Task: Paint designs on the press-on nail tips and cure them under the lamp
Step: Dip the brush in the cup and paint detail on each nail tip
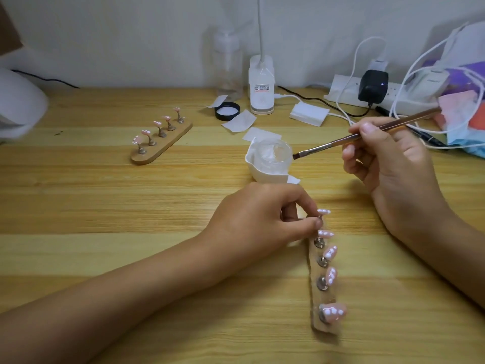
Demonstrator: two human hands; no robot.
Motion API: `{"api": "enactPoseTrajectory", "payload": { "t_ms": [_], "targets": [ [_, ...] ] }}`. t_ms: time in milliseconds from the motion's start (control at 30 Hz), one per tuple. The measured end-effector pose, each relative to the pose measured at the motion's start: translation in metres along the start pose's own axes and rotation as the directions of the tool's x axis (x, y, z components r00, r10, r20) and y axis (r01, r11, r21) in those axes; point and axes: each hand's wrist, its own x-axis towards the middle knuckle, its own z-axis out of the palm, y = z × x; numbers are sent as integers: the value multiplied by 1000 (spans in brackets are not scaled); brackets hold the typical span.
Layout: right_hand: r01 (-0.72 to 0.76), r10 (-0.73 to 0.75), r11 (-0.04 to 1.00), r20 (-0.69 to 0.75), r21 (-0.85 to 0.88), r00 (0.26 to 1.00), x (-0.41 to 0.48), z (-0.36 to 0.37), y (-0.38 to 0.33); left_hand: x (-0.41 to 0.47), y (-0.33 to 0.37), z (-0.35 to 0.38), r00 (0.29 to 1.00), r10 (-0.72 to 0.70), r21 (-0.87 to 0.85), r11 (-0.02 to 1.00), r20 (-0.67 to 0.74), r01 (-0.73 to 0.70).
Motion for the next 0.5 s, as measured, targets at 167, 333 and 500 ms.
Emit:
{"api": "enactPoseTrajectory", "payload": {
  "t_ms": [167,333,500],
  "targets": [
    [12,-12,1000,-9,-12,1000,1,-1,2,5,2,-7,993,-115,-310,943,30,119],
    [47,-48,999,-74,-19,996,3,-4,4,-7,1,-16,977,-105,-678,733,-188,-52],
    [139,-144,987,-59,-79,988,2,-6,6,-11,-3,-26,925,-181,-754,640,-334,-147]
  ]
}}
